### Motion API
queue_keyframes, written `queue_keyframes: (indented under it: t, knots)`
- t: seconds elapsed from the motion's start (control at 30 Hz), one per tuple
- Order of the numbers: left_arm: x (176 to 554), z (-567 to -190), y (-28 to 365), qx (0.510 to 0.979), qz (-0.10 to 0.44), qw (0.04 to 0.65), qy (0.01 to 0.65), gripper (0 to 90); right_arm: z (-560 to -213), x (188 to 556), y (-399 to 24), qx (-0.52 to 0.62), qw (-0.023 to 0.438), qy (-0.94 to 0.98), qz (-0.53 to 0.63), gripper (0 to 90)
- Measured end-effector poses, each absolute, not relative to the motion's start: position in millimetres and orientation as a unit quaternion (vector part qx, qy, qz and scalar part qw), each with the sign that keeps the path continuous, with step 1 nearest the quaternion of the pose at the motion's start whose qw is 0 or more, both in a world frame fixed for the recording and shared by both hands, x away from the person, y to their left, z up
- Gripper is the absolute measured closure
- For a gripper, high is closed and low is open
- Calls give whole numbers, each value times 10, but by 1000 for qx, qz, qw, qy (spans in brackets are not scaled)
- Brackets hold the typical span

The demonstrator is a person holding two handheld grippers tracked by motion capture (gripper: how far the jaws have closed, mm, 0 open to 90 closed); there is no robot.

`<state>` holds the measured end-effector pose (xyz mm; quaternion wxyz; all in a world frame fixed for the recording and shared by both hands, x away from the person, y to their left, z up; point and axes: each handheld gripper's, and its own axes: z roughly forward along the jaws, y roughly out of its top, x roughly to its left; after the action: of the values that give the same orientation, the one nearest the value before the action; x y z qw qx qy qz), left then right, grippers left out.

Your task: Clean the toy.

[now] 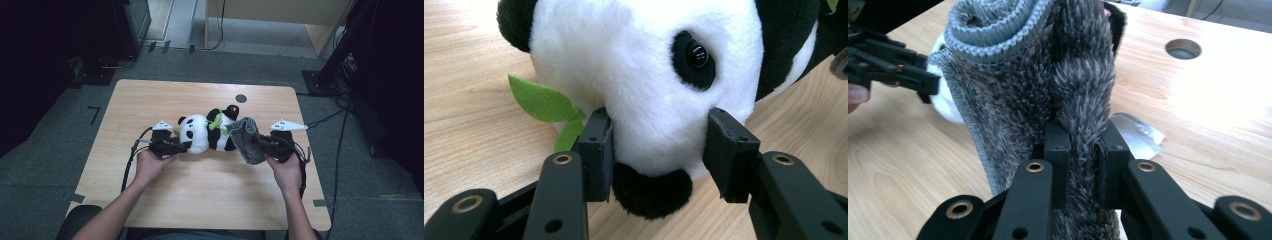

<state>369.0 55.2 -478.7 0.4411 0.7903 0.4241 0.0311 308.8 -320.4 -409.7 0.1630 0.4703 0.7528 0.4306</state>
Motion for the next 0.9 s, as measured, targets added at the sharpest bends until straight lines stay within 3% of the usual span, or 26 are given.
queue_keyframes:
  t: [0.33, 0.9]
  knots:
    - [3686, -4800, 553, 793, 40, 442, 418, 506, -4180, 3206, -3587, 525, 182, 722, 413, 802]
    - [3682, -4801, 556, 794, 39, 442, 416, 497, -4594, 3771, -3936, 593, 202, 698, 347, 799]
